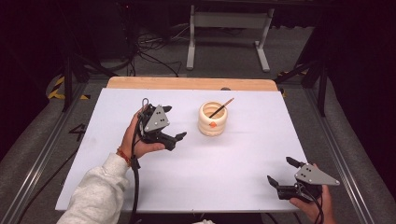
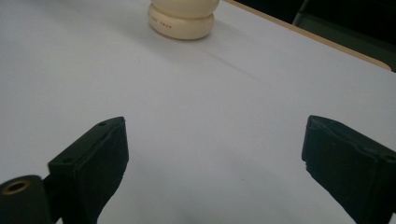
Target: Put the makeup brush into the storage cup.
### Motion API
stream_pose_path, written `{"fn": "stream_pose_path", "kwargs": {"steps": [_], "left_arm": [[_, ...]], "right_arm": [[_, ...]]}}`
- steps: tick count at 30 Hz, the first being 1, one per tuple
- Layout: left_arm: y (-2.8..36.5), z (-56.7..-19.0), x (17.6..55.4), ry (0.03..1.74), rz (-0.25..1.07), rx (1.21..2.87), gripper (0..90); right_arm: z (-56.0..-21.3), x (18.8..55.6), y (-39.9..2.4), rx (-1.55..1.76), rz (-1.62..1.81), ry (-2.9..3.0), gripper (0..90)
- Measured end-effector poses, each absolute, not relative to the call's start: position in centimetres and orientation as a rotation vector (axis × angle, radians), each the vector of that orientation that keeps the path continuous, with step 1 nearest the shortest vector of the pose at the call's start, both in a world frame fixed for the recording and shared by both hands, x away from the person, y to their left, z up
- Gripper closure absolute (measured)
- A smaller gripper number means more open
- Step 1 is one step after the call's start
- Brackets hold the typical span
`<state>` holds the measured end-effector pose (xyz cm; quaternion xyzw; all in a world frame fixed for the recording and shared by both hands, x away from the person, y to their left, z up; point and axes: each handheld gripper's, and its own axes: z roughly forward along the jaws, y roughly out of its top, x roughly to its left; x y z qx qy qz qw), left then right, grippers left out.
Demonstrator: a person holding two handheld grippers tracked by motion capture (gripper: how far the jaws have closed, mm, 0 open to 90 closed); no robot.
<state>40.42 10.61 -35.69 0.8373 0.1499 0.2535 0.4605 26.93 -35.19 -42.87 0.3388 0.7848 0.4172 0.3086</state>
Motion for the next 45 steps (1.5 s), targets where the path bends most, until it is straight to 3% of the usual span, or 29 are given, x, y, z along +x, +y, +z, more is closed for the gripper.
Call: {"fn": "stream_pose_path", "kwargs": {"steps": [45], "left_arm": [[16.8, -38.9, 37.6, 0.485, 0.655, 2.081, 5.4]], "right_arm": [[-42.9, 27.1, -35.0, 0.885, 1.098, 2.083, 8.0]]}}
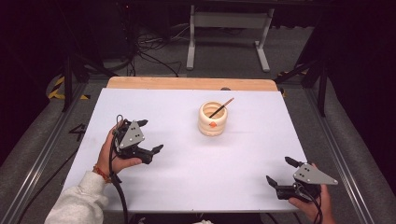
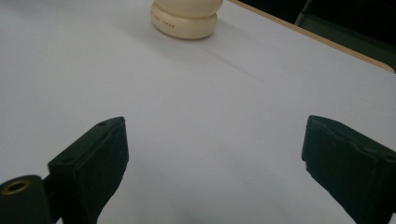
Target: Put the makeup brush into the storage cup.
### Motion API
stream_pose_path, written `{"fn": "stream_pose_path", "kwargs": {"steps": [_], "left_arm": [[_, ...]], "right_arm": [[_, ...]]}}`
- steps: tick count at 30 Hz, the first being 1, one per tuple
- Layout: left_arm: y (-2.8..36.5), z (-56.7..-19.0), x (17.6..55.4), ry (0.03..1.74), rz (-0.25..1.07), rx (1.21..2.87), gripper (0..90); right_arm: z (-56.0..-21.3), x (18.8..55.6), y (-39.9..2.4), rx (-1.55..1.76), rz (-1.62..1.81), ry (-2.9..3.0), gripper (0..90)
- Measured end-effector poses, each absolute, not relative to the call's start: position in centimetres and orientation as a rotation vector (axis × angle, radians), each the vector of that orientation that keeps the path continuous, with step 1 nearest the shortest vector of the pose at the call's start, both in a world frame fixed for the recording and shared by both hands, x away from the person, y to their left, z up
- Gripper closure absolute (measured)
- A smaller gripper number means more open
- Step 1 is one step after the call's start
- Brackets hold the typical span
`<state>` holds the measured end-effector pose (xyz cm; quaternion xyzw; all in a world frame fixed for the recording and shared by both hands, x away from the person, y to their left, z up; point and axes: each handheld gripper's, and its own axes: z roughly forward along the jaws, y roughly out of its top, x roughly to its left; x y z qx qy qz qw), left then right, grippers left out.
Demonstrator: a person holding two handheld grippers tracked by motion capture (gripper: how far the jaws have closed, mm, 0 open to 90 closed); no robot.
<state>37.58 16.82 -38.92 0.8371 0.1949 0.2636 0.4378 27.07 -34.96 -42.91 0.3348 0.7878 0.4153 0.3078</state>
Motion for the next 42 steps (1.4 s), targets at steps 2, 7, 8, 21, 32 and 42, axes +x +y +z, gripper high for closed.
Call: {"fn": "stream_pose_path", "kwargs": {"steps": [2, 7, 8, 21, 32, 42], "left_arm": [[17.0, -39.0, 37.5, 0.489, 0.653, 2.078, 5.4], [17.7, -39.4, 37.1, 0.497, 0.665, 2.090, 5.4], [17.8, -39.5, 37.1, 0.498, 0.664, 2.093, 5.4], [18.9, -40.2, 36.5, 0.515, 0.669, 2.115, 5.3], [19.7, -41.1, 36.3, 0.527, 0.662, 2.146, 5.1], [20.7, -42.1, 35.9, 0.553, 0.650, 2.163, 5.1]], "right_arm": [[-42.9, 27.1, -34.9, 0.883, 1.096, 2.084, 8.0], [-42.9, 27.1, -34.9, 0.885, 1.096, 2.084, 8.0], [-42.9, 27.1, -34.9, 0.883, 1.095, 2.085, 8.0], [-43.0, 27.1, -35.0, 0.887, 1.088, 2.085, 8.0], [-43.1, 27.2, -34.9, 0.880, 1.083, 2.099, 7.9], [-43.2, 27.4, -34.8, 0.877, 1.085, 2.107, 8.0]]}}
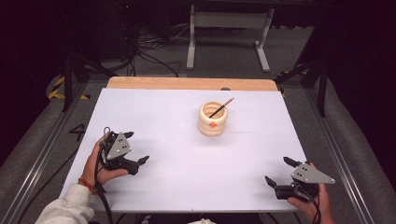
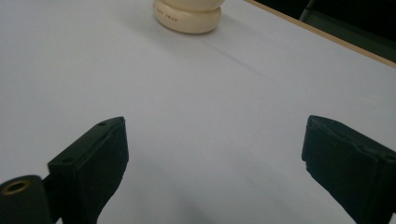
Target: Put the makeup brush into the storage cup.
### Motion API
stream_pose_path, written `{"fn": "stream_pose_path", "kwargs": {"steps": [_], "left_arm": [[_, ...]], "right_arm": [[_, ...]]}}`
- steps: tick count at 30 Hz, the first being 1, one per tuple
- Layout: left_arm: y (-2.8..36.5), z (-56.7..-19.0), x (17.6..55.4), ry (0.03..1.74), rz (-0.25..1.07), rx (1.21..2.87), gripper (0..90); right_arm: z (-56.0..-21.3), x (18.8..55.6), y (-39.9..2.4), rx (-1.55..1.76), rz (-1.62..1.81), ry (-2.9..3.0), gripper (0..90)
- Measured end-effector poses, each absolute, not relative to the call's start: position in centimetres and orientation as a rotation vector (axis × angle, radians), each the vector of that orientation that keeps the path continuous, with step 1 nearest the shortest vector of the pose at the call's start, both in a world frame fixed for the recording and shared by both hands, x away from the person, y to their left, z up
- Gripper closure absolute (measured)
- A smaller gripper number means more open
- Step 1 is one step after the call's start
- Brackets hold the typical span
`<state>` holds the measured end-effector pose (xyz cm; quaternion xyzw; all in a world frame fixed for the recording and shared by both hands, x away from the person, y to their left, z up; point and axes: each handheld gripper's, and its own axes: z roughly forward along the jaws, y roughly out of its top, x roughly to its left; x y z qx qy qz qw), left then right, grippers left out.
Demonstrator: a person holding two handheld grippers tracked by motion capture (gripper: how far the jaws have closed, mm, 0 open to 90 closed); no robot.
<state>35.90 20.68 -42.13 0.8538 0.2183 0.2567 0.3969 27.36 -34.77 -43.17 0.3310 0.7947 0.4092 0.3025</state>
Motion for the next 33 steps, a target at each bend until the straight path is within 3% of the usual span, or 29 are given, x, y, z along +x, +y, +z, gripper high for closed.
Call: {"fn": "stream_pose_path", "kwargs": {"steps": [33], "left_arm": [[25.7, -44.9, 33.6, 0.674, 0.566, 2.112, 5.4]], "right_arm": [[-43.2, 27.4, -34.7, 0.870, 1.079, 2.109, 7.8]]}}
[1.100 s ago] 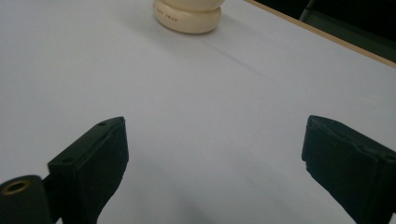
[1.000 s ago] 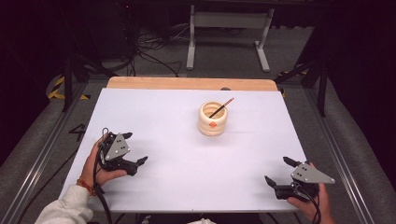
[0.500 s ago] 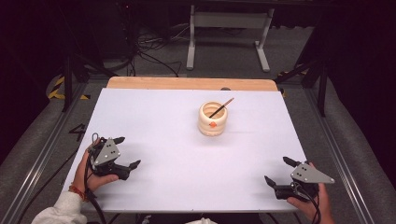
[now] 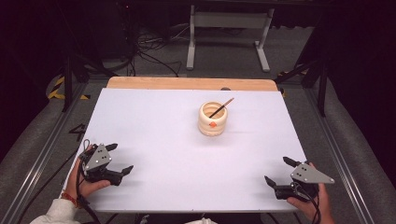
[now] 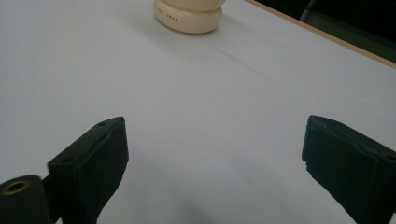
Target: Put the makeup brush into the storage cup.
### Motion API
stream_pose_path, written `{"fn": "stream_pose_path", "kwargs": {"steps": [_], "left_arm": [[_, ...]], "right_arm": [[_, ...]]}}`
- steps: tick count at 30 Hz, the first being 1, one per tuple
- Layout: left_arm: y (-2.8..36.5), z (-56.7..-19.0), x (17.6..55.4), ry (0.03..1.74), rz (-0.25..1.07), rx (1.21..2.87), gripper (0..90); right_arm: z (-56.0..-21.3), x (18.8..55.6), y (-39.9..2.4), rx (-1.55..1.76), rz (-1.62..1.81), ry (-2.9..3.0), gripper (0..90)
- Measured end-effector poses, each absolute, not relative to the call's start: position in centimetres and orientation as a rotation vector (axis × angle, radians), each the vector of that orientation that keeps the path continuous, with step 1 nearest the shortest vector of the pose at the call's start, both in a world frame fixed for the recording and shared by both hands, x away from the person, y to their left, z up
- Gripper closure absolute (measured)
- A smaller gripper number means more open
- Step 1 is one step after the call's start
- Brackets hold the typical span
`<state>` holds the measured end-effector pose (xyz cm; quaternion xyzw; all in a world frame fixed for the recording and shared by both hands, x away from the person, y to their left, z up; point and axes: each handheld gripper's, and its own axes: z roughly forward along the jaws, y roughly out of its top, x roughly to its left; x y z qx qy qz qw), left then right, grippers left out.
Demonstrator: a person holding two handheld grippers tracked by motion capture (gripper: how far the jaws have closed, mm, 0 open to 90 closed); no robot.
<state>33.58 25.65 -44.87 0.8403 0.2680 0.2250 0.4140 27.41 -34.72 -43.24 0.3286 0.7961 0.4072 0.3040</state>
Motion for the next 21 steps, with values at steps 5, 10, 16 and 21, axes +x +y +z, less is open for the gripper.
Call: {"fn": "stream_pose_path", "kwargs": {"steps": [5, 10, 16, 21], "left_arm": [[26.3, -45.2, 32.9, 0.681, 0.528, 2.102, 5.4], [26.9, -45.6, 32.2, 0.693, 0.503, 2.103, 5.6], [27.4, -45.8, 31.5, 0.714, 0.491, 2.073, 5.8], [27.4, -45.7, 31.2, 0.706, 0.496, 2.063, 5.9]], "right_arm": [[-43.3, 27.4, -34.8, 0.871, 1.079, 2.108, 7.9], [-43.3, 27.4, -34.8, 0.867, 1.083, 2.107, 7.8], [-43.3, 27.3, -34.8, 0.863, 1.085, 2.109, 7.8], [-43.2, 27.3, -34.8, 0.867, 1.083, 2.105, 7.8]]}}
